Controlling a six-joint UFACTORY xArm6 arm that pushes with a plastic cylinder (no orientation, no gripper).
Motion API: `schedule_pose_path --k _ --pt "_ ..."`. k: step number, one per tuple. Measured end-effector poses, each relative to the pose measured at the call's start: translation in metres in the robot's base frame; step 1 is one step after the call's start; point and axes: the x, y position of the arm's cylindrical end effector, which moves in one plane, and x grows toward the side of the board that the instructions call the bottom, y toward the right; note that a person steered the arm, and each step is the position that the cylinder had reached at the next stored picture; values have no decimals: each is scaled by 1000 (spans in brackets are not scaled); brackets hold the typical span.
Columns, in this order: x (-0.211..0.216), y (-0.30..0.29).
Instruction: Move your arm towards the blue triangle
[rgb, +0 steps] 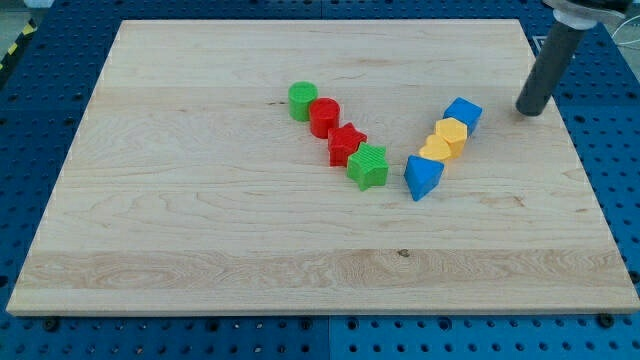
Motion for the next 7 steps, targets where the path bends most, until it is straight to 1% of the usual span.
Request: schedule_pose_path --k 1,2,3,5,6,7 --pt "23 0" --pt "24 0" --pt "41 0" --pt "88 -1" --pt "118 -13" --pt "129 -41"
